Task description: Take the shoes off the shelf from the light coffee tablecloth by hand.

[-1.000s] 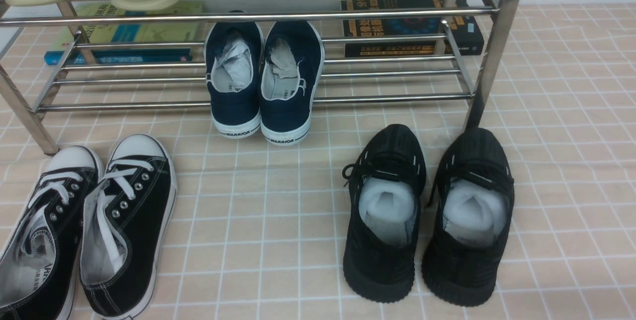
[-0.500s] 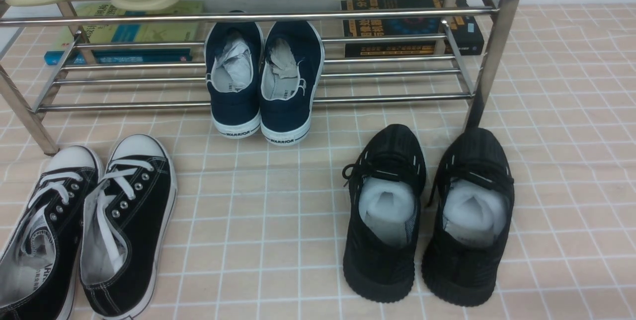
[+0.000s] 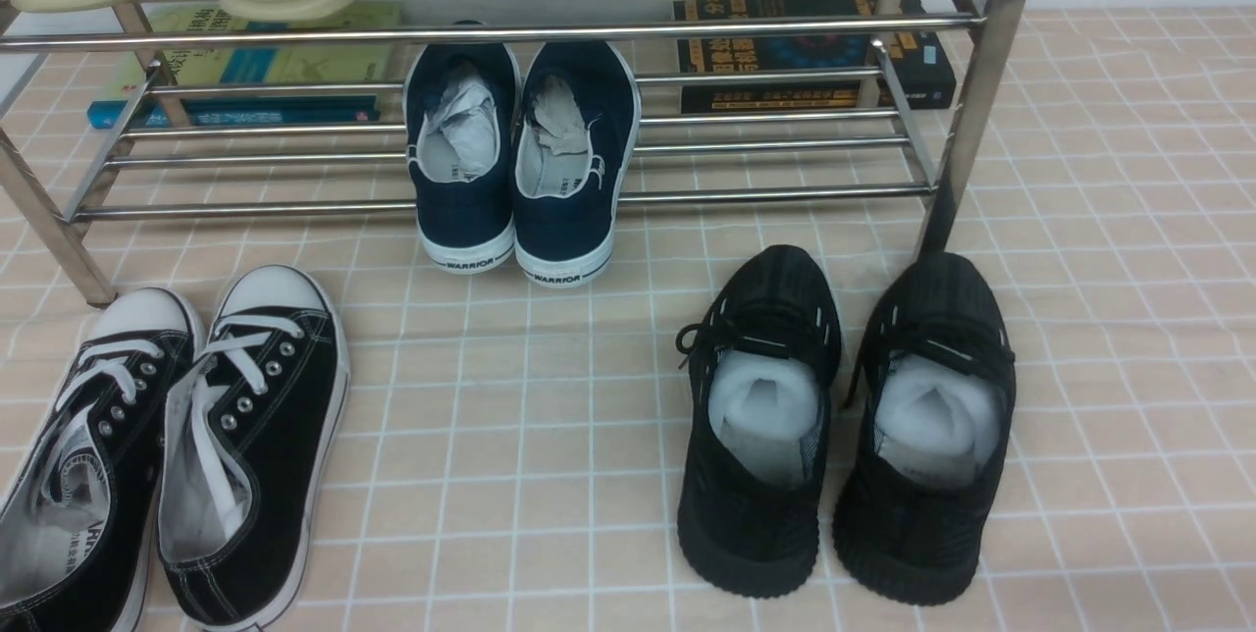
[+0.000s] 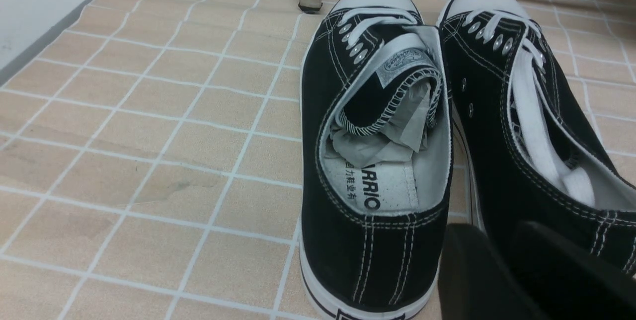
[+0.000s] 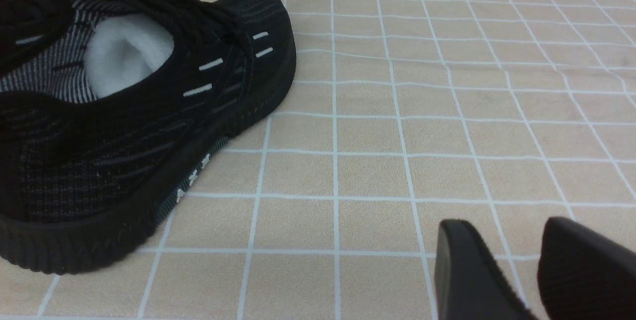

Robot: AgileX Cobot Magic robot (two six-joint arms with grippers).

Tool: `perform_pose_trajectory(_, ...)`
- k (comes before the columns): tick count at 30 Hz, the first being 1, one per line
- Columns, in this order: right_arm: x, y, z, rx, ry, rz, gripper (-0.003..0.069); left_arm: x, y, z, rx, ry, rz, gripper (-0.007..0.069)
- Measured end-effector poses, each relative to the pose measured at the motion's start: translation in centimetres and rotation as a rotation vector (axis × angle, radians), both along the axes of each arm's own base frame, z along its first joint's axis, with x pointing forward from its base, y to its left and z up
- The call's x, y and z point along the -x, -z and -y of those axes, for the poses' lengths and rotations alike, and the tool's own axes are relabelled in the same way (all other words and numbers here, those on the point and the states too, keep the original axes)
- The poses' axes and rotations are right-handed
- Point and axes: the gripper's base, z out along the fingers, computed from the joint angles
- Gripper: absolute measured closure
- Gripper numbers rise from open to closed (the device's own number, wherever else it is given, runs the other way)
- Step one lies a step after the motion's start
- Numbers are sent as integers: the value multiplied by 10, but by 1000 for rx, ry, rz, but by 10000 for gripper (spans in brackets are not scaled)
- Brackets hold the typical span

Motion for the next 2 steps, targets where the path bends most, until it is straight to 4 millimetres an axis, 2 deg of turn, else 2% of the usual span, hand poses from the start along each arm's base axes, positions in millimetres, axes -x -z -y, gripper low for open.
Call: perform_pose_trajectory(2,0,0,0,0,0,0,419,0,0,0,0,0,0,466)
